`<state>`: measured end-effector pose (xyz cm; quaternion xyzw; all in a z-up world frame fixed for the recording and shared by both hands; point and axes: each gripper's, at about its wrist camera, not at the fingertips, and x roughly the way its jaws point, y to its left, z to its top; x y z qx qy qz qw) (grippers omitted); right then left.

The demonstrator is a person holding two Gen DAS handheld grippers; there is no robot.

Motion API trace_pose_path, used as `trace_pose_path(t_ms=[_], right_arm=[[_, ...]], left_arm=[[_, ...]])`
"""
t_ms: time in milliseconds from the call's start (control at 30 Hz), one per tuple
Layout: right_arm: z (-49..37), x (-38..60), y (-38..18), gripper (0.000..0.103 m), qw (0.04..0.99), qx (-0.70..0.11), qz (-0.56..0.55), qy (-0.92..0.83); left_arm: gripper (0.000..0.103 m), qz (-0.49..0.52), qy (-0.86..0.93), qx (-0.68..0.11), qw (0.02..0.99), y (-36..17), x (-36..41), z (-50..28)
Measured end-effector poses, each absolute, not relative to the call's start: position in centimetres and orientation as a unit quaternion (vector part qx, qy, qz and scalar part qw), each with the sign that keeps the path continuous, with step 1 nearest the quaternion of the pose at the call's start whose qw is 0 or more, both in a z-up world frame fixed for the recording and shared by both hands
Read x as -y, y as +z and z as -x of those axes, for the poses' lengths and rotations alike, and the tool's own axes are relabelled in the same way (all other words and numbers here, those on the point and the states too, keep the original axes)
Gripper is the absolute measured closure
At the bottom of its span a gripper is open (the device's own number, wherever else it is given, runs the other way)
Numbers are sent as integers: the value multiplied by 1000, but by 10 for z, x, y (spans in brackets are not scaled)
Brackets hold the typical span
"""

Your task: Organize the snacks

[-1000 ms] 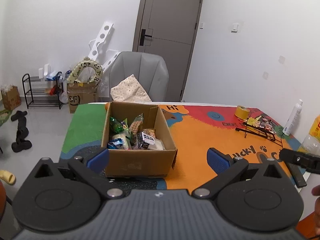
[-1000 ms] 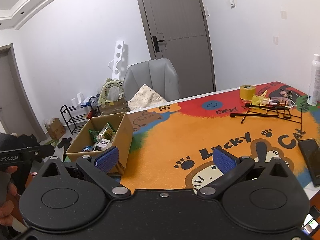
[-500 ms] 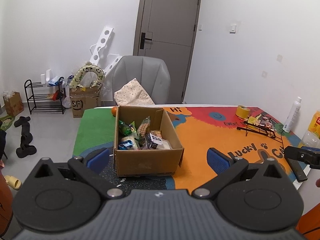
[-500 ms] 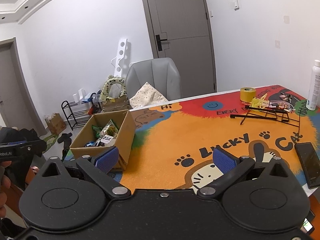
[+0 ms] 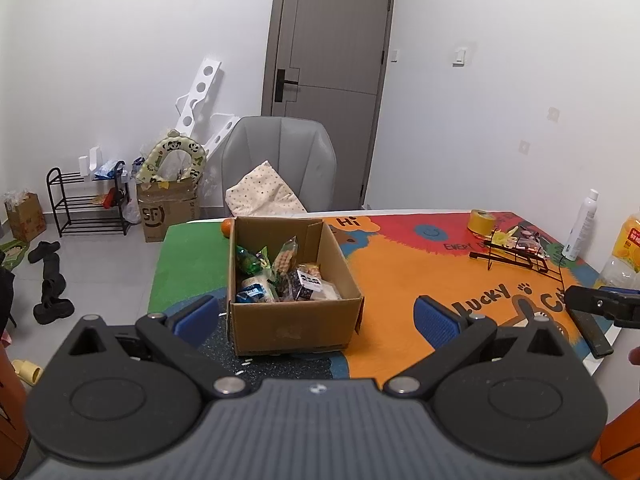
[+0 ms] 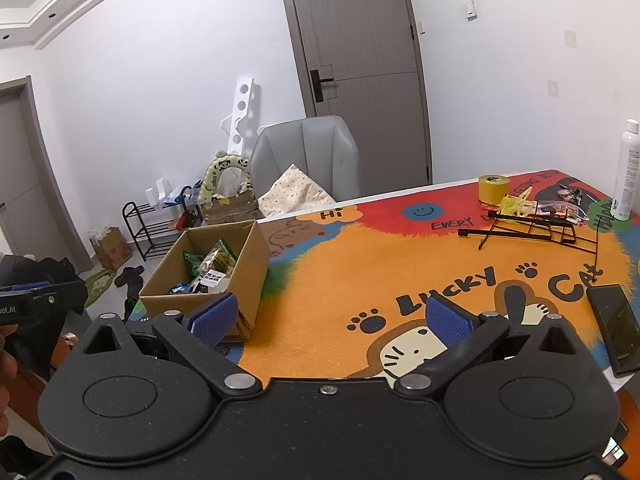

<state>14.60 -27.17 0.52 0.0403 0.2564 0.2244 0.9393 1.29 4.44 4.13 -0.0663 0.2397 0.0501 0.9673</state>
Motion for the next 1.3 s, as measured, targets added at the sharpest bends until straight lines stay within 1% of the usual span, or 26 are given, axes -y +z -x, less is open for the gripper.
trace_pose_path(t_ms=[1300], right_arm=[[-145,269,2,0,937,-263,-39,227]], left_arm=[[0,68,51,-254,963,32,-44,-17]])
